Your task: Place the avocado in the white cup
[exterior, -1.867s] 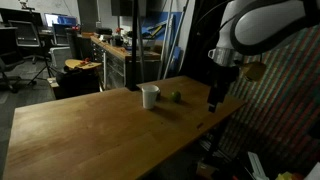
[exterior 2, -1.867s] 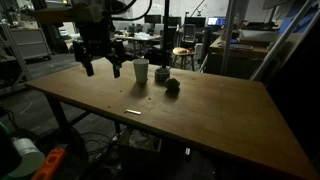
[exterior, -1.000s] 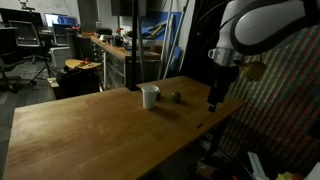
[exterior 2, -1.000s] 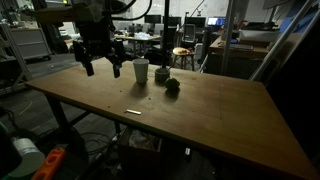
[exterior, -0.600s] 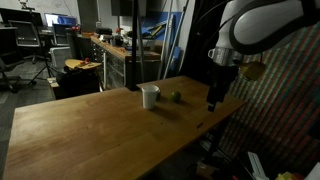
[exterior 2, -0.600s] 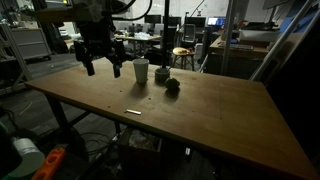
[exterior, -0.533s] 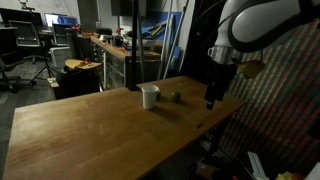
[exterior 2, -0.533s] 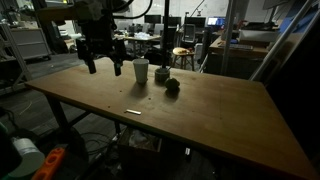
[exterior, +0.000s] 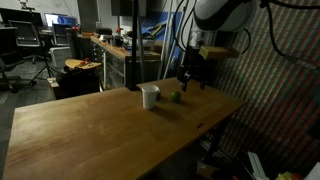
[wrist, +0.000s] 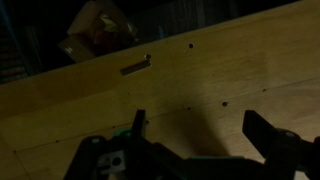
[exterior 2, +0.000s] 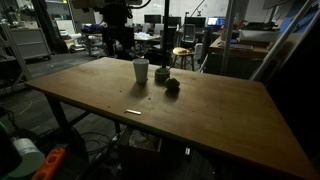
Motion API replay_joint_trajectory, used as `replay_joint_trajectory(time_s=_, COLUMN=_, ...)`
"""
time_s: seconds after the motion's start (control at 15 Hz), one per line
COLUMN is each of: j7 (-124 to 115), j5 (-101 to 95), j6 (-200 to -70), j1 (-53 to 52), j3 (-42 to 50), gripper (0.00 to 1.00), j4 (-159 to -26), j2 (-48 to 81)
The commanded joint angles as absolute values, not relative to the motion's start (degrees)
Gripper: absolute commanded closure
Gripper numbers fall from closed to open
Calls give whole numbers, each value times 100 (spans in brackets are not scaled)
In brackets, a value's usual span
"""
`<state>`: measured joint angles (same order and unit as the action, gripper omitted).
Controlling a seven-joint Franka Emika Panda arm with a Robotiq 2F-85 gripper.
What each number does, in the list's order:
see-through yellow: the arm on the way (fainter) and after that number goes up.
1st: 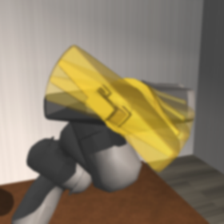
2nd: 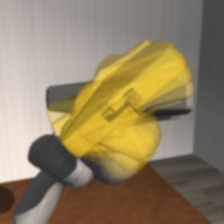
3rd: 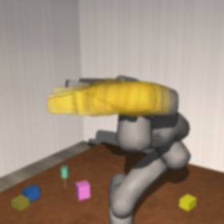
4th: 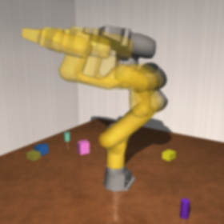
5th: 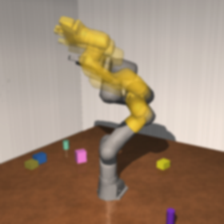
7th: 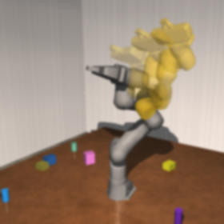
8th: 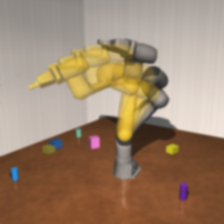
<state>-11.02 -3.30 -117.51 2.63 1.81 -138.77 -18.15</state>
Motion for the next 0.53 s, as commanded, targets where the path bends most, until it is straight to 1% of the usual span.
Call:
replay_joint_trajectory(time_s=0.0, j7=-1850, j5=68, j6=-11370, j1=333, j3=113, gripper=0, j4=-13005, j2=-871)
replay_joint_trajectory(time_s=0.47, j7=-2488, j5=820, j6=-11666, j1=369, j3=290, gripper=0, j4=-12515, j2=-245)
